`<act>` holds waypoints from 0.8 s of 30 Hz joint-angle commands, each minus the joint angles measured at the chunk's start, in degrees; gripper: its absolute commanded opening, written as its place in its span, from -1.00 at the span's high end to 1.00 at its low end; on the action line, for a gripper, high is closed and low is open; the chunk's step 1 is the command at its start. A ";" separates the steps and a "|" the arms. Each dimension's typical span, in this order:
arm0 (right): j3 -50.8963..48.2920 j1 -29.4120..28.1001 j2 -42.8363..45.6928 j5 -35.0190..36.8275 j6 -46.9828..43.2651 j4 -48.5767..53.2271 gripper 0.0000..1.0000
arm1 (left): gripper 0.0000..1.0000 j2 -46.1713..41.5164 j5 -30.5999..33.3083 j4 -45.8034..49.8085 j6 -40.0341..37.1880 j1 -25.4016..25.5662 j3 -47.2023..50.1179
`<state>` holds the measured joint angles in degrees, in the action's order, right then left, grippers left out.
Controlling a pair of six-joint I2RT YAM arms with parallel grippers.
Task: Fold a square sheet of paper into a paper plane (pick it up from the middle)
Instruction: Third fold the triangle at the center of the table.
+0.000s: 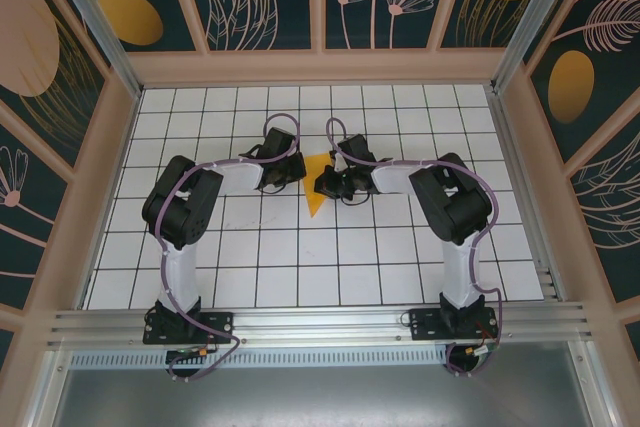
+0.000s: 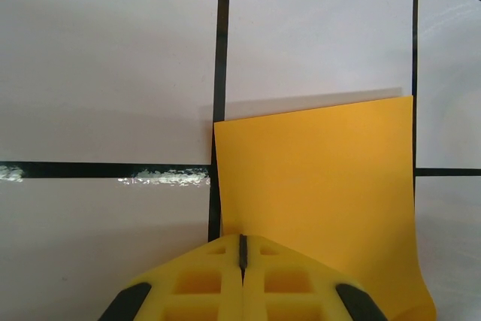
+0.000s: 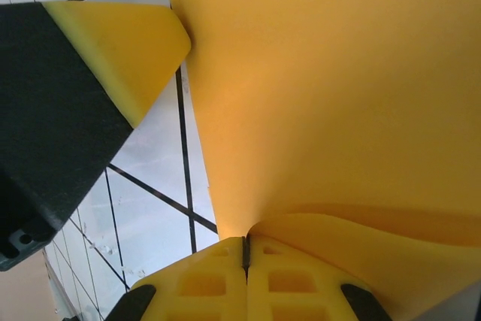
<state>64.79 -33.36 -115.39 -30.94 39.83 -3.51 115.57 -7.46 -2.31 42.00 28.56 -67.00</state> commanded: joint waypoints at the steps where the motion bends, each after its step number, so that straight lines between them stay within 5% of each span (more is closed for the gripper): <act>1: 1.39 -0.16 -1.16 0.45 1.03 -2.10 1.00 | 0.86 1.50 -0.82 2.00 -0.67 0.09 -0.76; 24: 1.13 0.13 -3.53 0.82 0.74 -1.46 0.96 | 0.85 -0.02 -1.50 1.78 -0.60 0.02 -0.59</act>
<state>64.90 -33.21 -116.81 -31.18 40.97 -5.17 115.57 -7.66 -2.33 42.02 28.56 -67.00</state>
